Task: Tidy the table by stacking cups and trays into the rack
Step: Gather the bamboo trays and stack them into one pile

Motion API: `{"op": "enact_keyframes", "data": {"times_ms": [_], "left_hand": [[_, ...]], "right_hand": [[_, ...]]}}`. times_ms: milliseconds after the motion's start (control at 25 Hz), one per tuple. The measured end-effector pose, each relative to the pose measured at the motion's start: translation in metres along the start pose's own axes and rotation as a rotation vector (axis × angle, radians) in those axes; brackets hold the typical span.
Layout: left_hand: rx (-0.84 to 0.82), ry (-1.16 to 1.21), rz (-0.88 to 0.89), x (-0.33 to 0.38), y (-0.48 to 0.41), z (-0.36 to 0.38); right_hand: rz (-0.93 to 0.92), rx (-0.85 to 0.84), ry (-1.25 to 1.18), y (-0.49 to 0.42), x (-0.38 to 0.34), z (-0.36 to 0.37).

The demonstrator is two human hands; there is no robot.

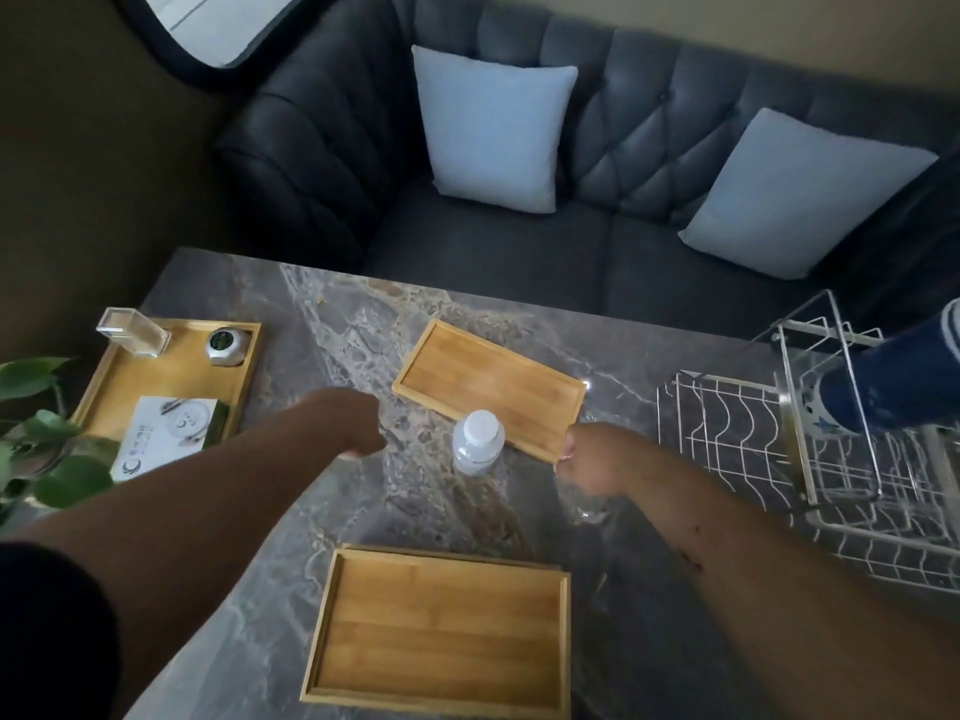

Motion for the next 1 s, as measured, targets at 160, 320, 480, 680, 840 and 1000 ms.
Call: {"op": "enact_keyframes", "data": {"times_ms": [160,320,480,680,840,1000], "left_hand": [[0.055,0.081,-0.008,0.021,-0.029,-0.013],[0.063,0.306,0.009,0.031,-0.048,-0.015],[0.024,0.592,-0.008,0.028,-0.058,-0.009],[-0.046,0.759,-0.038,0.026,-0.065,-0.003],[-0.057,0.963,-0.114,0.025,-0.067,-0.004],[-0.041,0.93,-0.209,0.015,-0.063,-0.002]], "right_hand": [[0.061,0.053,-0.046,-0.03,0.012,0.002],[0.126,0.041,-0.134,-0.048,0.018,0.017],[0.213,0.048,-0.403,-0.059,0.026,0.024],[0.272,0.108,-0.645,-0.064,0.033,0.026],[0.295,0.174,-0.835,-0.064,0.035,0.026],[0.321,0.287,-0.967,-0.06,0.042,0.017]]}}
Point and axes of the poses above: each hand's wrist, its own y-axis away from the middle knuckle, its own z-axis out of the palm, x = y × z, the point moved 10 cm from there along -y, towards the middle knuckle, and after that the axes turned 9 degrees about -z, right-handed, at the moved point
